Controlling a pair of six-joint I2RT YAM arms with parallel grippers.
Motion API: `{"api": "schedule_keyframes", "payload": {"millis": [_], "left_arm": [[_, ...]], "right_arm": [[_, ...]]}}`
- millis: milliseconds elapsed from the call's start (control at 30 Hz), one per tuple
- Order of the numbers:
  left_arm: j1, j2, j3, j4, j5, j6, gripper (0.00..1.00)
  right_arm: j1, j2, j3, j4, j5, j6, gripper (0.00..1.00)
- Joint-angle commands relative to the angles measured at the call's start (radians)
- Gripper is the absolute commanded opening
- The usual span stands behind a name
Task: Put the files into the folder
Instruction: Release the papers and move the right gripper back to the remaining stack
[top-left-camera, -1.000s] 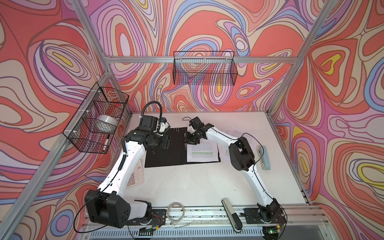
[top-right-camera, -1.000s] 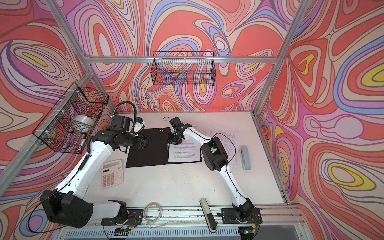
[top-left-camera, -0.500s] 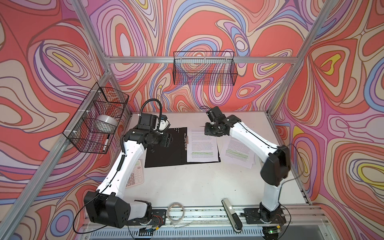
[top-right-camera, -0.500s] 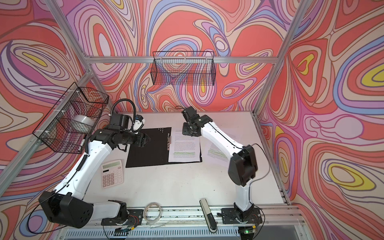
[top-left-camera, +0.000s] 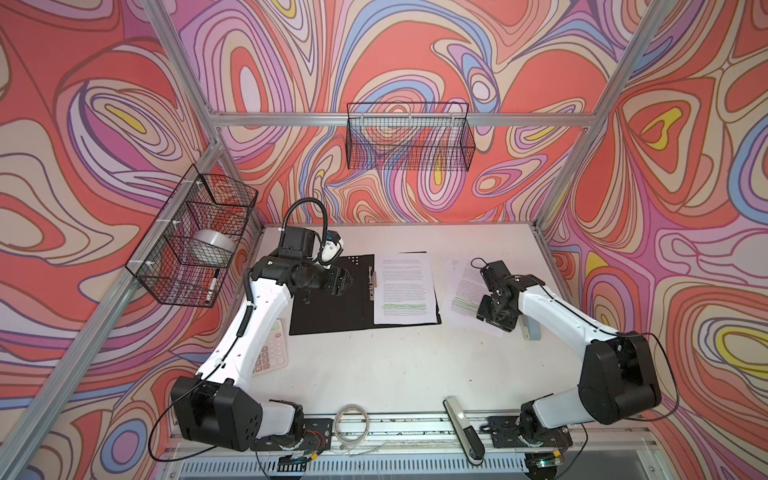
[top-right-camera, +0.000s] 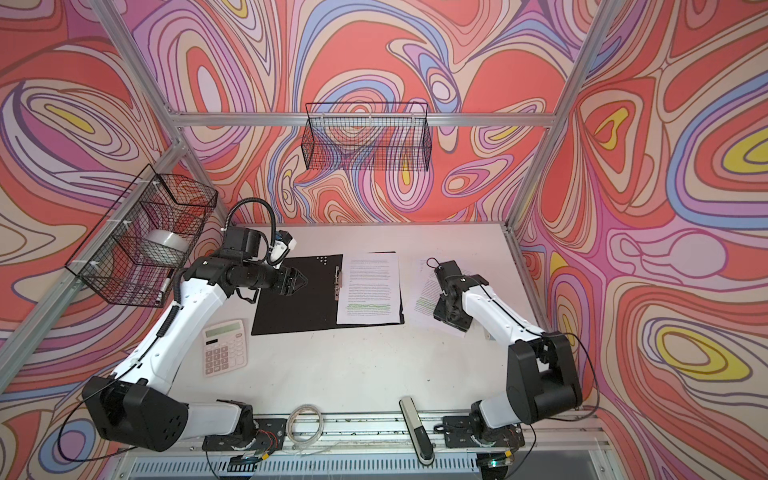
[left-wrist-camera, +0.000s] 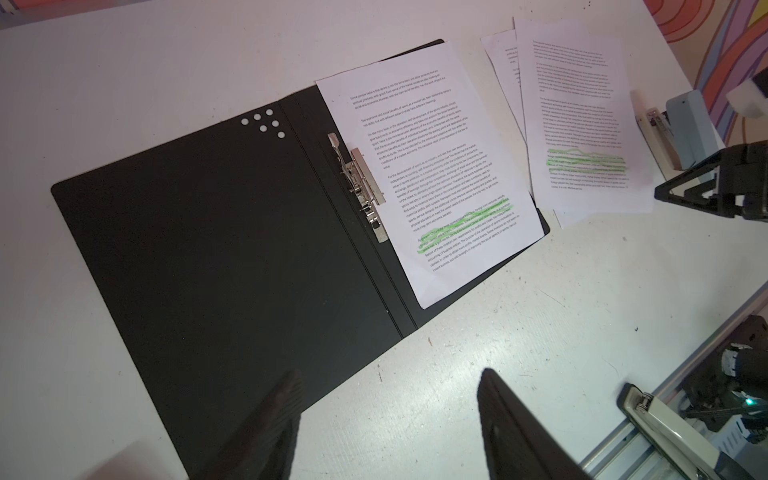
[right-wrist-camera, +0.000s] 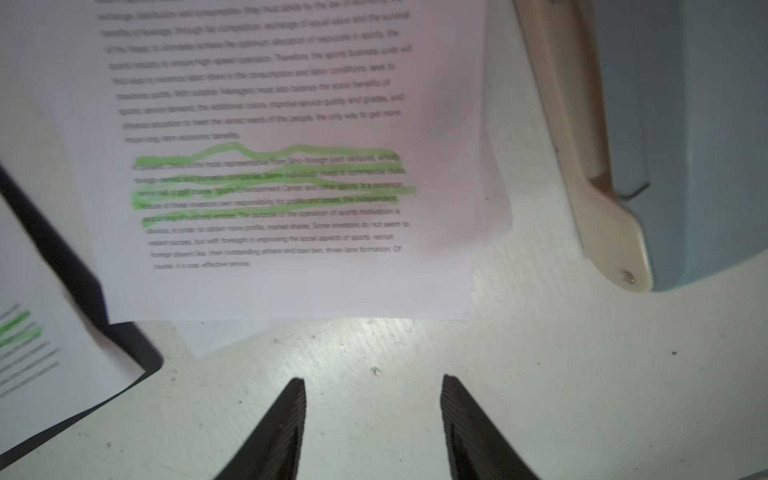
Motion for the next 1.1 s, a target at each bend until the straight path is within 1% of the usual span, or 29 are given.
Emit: {"api": "schedule_keyframes", "payload": {"millis": [0,200,333,533,800,867,967,1067], "left_arm": [[0.007,0.010,-0.005,-0.002,0.024,0.023,0.68],[0.007,0.010,-0.008,-0.003,0.019,0.029,0.68],[0.006,0.007,-0.010,-0.004,0.010,0.033,0.68],[0.008,0.004,-0.008,-0.005,0.002,0.034,0.68],[0.008,-0.002,-0.005,-0.006,-0.012,0.036,0.68],[0.008,-0.002,-0.004,-0.004,-0.014,0.034,0.68],[0.007,-0.005,-0.005,-0.003,-0.015,0.030,0.68],[0.008,-0.008,-0.008,0.001,-0.017,0.027,0.68]], "right_arm": [[-0.033,-0.028,-0.054,0.068,-0.010,0.030,0.56],[-0.081,-0.014,-0.131,0.140,-0.036,0.033,0.56],[-0.113,-0.015,-0.153,0.171,-0.028,0.029,0.57],[-0.160,0.014,-0.195,0.262,-0.106,0.001,0.57],[-0.196,0.003,-0.245,0.336,-0.148,0.001,0.55],[-0.206,-0.005,-0.262,0.356,-0.164,0.004,0.54],[-0.214,-0.024,-0.283,0.372,-0.173,0.008,0.48],[-0.216,-0.052,-0.293,0.365,-0.180,0.008,0.37]]}}
